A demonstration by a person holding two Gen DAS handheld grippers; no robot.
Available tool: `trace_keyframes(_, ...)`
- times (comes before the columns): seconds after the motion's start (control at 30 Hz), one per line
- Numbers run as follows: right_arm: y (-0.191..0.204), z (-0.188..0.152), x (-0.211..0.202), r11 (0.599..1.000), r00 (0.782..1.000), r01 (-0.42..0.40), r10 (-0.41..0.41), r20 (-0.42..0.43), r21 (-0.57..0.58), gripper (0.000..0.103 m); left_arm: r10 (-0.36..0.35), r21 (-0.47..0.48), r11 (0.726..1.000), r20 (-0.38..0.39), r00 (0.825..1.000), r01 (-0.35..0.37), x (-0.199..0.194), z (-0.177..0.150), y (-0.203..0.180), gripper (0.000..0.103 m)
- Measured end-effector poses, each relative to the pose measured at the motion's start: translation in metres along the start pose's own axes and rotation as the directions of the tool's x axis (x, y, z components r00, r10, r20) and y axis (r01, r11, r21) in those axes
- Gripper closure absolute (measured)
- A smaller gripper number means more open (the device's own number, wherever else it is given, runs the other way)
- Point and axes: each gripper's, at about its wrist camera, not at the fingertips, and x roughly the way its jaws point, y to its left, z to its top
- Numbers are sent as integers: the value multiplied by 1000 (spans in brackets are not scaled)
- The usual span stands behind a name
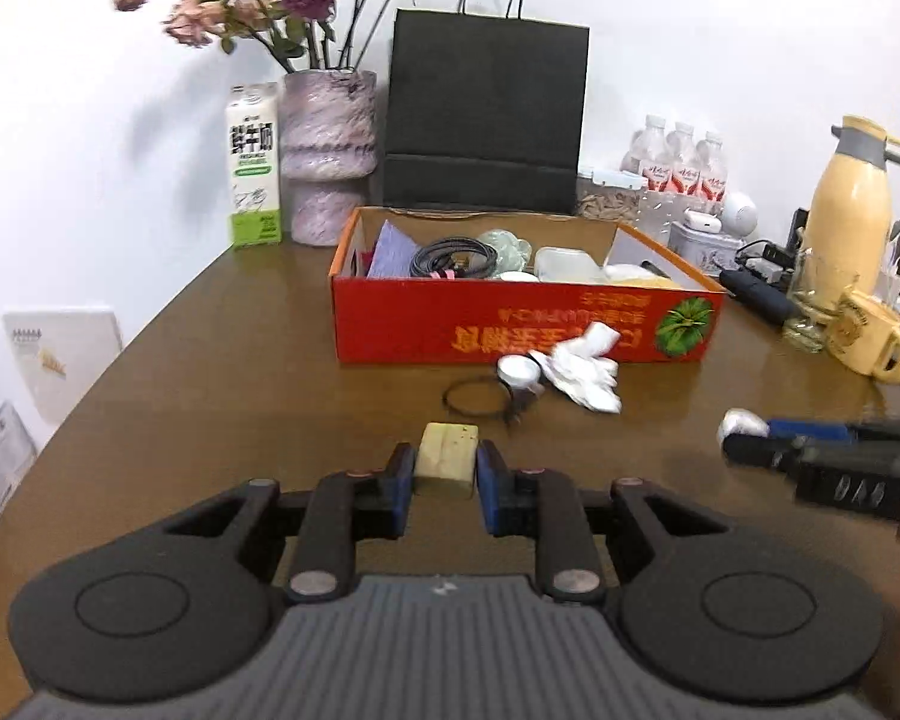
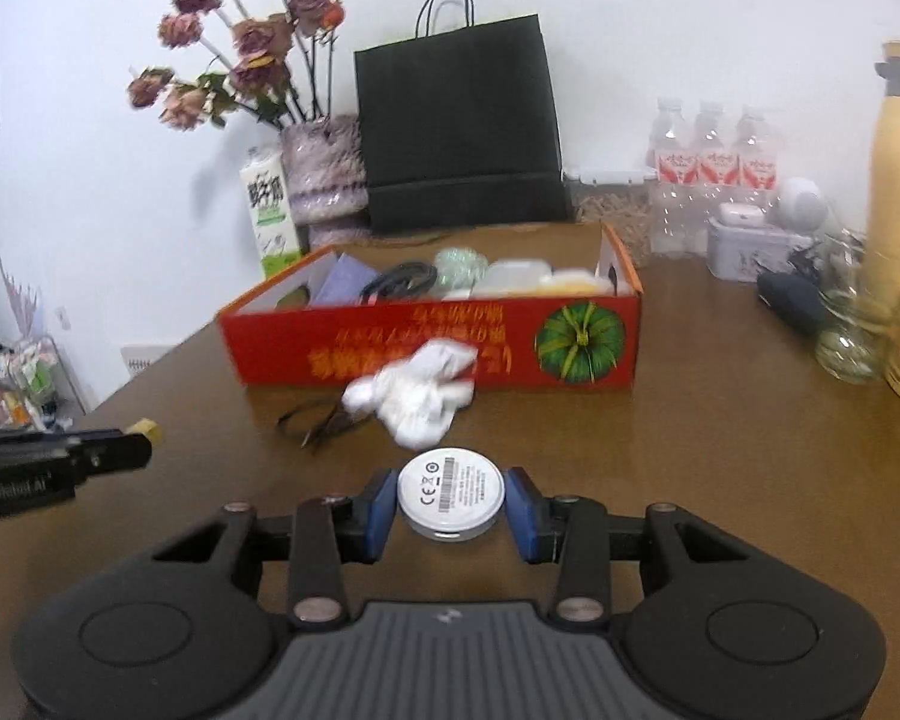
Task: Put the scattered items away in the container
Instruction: 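Carry the sponge block and white tin over the box and lower them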
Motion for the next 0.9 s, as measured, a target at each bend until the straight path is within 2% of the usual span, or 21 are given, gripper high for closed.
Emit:
trace_keyframes(0.13,17,-19,-37,1000,1000,-18,18,2,-3,65,-1,-20,1000,11,1000,1,-36,-12,-10,81)
trace_keyframes(0.2,27,-29,-57,999,1000,-26,27,11,-43,65,-25,-30,999,2,1000,25,-51,-18,-15,81)
trace_keyframes(0.3,37,-42,-86,994,999,-18,21,28,-104,65,-21,-17,1000,17,1000,21,-74,-25,-25,81)
trace_keyframes(0.5,37,-60,-132,990,998,47,-40,58,-130,65,-7,23,1000,39,999,7,-117,-46,-36,80)
trace_keyframes(0.63,34,-67,-161,990,995,70,-61,76,-126,65,15,9,1000,53,998,-16,-141,-59,-35,80)
trace_keyframes(0.77,35,-76,-191,988,993,78,-65,100,-135,65,-35,-14,999,31,999,35,-159,-70,-35,80)
trace_keyframes(0.9,39,-80,-217,983,992,86,-69,108,-164,65,-49,-9,999,30,998,50,-174,-80,-40,80)
